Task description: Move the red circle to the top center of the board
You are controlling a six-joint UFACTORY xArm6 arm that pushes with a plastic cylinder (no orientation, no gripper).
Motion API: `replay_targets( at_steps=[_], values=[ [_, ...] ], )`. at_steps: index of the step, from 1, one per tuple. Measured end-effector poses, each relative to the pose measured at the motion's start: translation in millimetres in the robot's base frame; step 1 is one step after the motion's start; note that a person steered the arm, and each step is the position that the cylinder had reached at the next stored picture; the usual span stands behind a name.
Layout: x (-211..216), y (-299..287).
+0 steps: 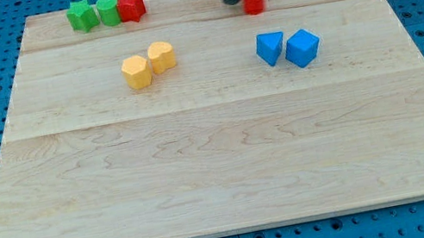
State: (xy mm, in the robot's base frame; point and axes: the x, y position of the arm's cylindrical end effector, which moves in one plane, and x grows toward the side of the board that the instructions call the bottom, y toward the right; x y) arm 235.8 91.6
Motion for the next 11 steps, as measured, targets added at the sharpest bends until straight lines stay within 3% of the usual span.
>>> replay_targets(
  at_steps=[3, 4, 5, 7, 9, 11],
  values=[
    [-12.5, 133.1],
    [20.6, 191.8],
    [41.6, 152.3],
    [14.6, 24.5],
    [39.9, -23.2],
    [-4.2, -79.7]
  ],
)
